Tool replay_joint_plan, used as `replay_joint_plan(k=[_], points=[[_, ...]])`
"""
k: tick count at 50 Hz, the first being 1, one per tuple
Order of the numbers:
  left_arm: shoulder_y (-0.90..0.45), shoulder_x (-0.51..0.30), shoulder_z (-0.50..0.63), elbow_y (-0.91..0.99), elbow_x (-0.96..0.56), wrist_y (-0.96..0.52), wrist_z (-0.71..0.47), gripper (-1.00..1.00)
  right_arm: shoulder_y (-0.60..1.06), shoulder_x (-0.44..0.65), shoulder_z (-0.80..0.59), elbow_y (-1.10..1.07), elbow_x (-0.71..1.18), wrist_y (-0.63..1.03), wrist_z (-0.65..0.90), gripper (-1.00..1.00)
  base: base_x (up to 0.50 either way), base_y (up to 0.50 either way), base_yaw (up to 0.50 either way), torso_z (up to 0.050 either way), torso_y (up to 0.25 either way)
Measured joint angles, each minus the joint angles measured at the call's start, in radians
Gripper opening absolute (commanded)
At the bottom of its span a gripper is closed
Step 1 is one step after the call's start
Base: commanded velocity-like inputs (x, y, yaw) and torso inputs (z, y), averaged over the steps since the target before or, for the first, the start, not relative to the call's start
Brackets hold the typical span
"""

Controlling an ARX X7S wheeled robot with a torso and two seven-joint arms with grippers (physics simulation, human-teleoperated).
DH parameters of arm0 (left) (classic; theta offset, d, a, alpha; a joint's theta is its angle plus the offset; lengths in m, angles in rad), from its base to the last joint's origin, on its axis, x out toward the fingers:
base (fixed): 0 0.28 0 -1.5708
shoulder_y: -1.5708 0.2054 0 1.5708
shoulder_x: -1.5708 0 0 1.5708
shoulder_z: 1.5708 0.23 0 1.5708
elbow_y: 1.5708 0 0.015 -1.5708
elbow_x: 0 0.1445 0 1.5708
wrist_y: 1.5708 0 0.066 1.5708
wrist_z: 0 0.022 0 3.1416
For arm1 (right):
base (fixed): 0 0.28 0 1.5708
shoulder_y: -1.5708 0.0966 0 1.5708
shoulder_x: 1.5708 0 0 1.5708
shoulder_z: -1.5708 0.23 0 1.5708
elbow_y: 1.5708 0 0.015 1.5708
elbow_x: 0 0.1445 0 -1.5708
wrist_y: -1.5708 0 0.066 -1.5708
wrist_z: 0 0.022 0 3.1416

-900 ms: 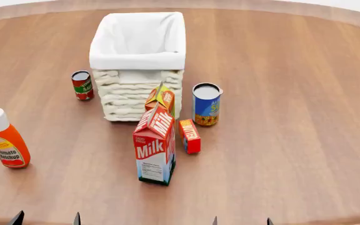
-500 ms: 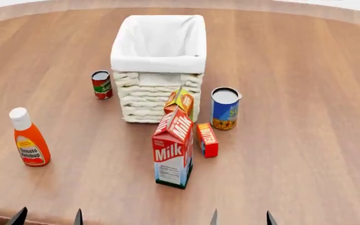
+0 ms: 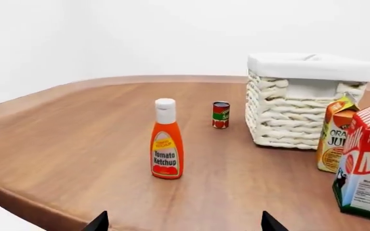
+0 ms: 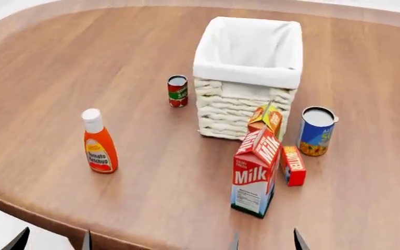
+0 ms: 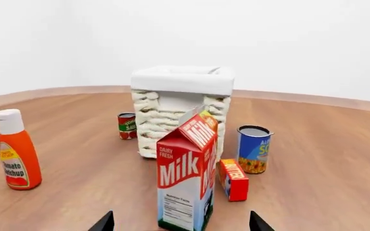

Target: Pick up the butter and put it in the basket.

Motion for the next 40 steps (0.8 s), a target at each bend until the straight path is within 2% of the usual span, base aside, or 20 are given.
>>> replay_joint_plan(k=[20, 25, 40], points=[[0.007, -0.02, 0.031, 0.011, -0.013, 0.004, -0.027, 1.0, 0.004, 0.025, -0.039, -0.018, 0.005, 0.019, 0.027, 1.0, 0.01, 0.0, 0.5, 0.0, 0.0], [0.007, -0.025, 0.037, 0.011, -0.017, 0.004, -0.033, 1.0, 0.006, 0.029, -0.048, -0.027, 0.005, 0.032, 0.034, 1.0, 0.0, -0.01, 0.0, 0.0, 0.0], [0.006, -0.039, 0.052, 0.02, -0.031, 0.0, -0.046, 1.0, -0.001, 0.038, -0.058, -0.043, 0.055, -0.013, 0.019, 1.0, 0.06, -0.51, 0.0, 0.0, 0.0]])
